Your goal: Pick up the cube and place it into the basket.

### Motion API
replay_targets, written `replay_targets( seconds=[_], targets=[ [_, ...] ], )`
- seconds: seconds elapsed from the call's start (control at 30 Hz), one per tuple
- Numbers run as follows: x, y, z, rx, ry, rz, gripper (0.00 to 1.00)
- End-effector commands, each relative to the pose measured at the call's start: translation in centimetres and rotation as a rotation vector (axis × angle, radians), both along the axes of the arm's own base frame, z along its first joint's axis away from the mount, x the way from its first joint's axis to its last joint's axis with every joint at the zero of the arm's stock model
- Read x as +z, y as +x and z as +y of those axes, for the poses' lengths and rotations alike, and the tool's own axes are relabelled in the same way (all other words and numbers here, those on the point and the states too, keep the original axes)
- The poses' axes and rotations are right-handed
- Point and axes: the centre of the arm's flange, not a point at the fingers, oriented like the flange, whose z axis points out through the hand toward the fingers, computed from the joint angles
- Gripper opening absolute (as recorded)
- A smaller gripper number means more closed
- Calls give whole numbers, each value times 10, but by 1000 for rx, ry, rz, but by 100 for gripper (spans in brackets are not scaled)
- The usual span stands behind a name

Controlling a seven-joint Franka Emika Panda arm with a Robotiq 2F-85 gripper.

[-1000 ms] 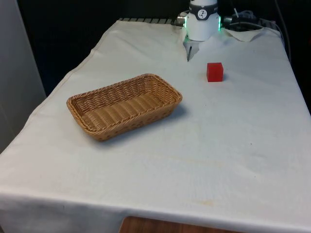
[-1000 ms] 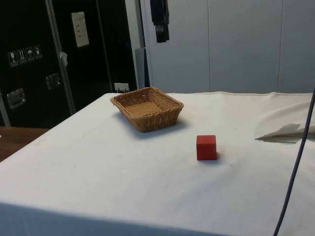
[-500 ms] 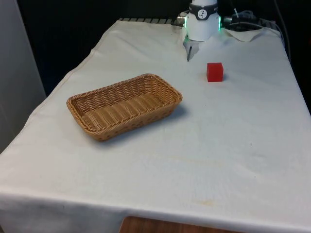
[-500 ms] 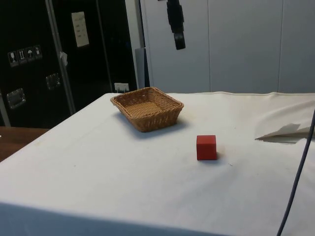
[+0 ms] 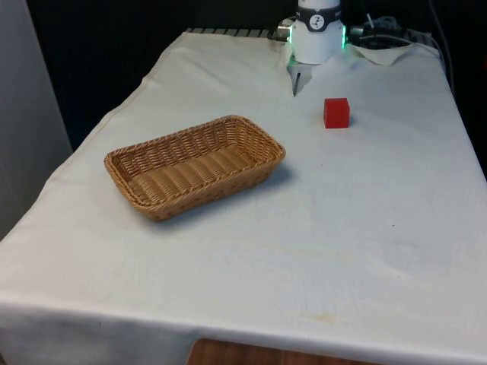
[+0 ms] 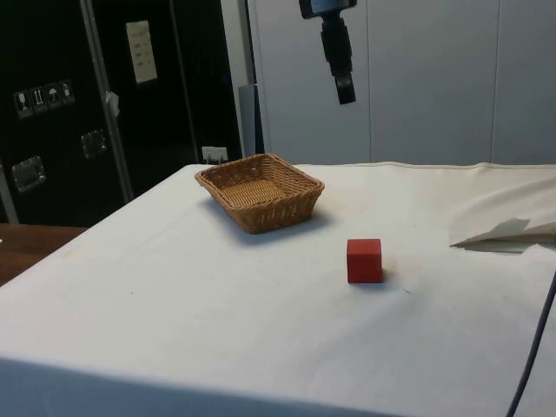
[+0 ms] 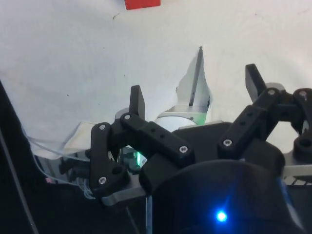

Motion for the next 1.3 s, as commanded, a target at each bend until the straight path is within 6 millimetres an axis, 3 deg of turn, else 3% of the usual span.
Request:
replay_targets(
  seconds=[0.0, 0.93, 1.27],
  targets=[
    [-2, -3, 0, -10, -14, -12, 100],
    [-26, -27, 2, -89, -7, -40, 100],
    [-33, -33, 16, -110, -8, -90, 100]
  ],
)
